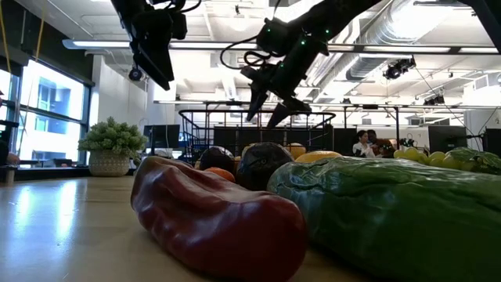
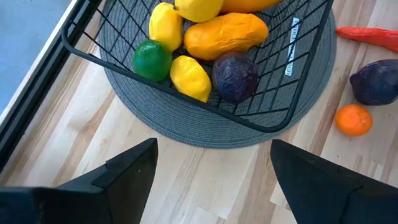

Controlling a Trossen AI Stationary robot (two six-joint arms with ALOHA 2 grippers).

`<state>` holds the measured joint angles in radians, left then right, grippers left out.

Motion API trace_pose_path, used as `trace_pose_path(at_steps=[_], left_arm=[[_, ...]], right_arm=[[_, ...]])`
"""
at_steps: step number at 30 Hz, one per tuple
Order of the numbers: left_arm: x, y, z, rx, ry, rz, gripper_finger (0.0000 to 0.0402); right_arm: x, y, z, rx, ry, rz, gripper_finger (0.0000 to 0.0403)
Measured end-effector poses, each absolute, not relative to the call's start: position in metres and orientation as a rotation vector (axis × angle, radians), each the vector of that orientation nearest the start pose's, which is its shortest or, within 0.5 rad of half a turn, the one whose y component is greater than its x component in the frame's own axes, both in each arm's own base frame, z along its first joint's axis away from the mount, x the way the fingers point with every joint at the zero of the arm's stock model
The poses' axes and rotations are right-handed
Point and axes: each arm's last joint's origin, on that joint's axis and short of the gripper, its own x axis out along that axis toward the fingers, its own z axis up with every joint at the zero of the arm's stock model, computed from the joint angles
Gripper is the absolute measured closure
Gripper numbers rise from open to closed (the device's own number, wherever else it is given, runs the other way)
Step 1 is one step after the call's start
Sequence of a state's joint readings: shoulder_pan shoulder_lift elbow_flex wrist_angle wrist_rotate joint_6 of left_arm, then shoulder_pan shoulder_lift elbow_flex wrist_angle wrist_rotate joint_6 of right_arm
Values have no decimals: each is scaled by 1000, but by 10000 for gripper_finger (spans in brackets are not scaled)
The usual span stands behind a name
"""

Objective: Build produce basket
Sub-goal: Put the orange into the black wire basket

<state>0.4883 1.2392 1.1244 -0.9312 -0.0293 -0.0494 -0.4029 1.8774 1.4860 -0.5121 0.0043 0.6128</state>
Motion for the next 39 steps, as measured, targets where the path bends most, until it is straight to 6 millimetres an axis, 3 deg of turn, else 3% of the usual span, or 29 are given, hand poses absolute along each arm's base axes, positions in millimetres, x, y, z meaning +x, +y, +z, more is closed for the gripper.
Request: trace_pose_path(at_steps=[7, 19, 29, 39], left_arm=[[209, 103, 301, -301, 1012, 415, 101], [229, 64, 304, -203, 969, 271, 101], [246, 35, 312, -80, 841, 142, 101], [266, 17, 298, -7, 869, 144, 101]], right_arm=[[372, -155, 257, 752, 714, -632, 148], [354, -127, 307, 715, 577, -667, 148], [335, -117, 329, 697, 546, -736, 148], [317, -114, 352, 681, 475, -738, 148]])
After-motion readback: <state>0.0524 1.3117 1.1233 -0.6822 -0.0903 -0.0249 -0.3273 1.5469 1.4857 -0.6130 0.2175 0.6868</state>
